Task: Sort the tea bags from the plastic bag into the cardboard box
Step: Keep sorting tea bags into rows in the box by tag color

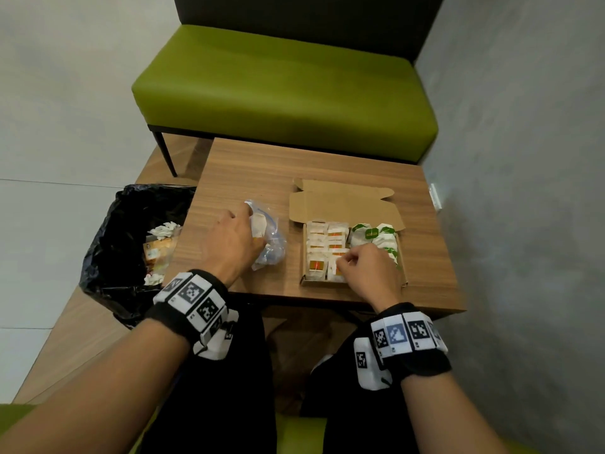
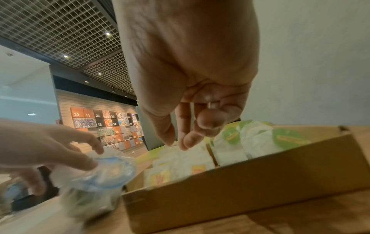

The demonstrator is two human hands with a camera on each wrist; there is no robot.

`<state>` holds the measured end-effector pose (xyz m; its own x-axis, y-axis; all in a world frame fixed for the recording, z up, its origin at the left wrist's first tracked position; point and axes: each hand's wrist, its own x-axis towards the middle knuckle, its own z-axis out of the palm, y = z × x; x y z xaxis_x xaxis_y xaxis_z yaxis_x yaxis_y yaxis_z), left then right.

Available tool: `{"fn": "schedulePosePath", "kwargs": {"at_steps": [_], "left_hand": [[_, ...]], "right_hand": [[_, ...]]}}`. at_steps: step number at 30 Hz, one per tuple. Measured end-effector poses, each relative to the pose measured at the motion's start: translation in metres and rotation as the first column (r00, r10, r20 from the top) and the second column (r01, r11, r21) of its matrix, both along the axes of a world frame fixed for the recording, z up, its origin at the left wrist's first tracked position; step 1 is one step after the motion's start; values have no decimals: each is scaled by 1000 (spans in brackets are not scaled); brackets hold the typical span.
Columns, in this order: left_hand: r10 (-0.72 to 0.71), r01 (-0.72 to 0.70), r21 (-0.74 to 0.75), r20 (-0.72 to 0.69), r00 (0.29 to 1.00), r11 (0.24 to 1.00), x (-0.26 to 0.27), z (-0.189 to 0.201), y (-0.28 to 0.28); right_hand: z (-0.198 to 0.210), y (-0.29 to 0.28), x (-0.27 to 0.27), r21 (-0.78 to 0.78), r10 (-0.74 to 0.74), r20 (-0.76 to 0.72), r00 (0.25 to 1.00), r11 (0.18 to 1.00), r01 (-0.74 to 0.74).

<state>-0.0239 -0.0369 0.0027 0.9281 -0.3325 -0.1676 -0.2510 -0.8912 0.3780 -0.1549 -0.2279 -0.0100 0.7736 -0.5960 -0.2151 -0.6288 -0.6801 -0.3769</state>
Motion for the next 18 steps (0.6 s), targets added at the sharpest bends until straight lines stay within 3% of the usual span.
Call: {"fn": "schedulePosePath", "kwargs": {"at_steps": [3, 6, 10, 14, 18], "left_hand": [[-47, 46, -120, -10, 999, 992, 1, 0, 5], [-94, 103, -202, 54, 994, 974, -12, 14, 17], [-220, 267, -326, 174, 960, 907, -39, 30, 39], [-355, 386, -367, 153, 922, 846, -58, 28, 58], [-337, 358, -281, 120, 934, 891, -75, 26, 66]], "right_hand": [[4, 21, 4, 36, 78, 79, 994, 996, -81], [7, 36, 7, 134, 136, 252, 958, 976, -174], [19, 55, 5, 328, 102, 435, 895, 907, -262], [29, 70, -3, 358, 131, 427, 895, 884, -300], [35, 80, -19, 213, 265, 328, 907, 914, -344]]}}
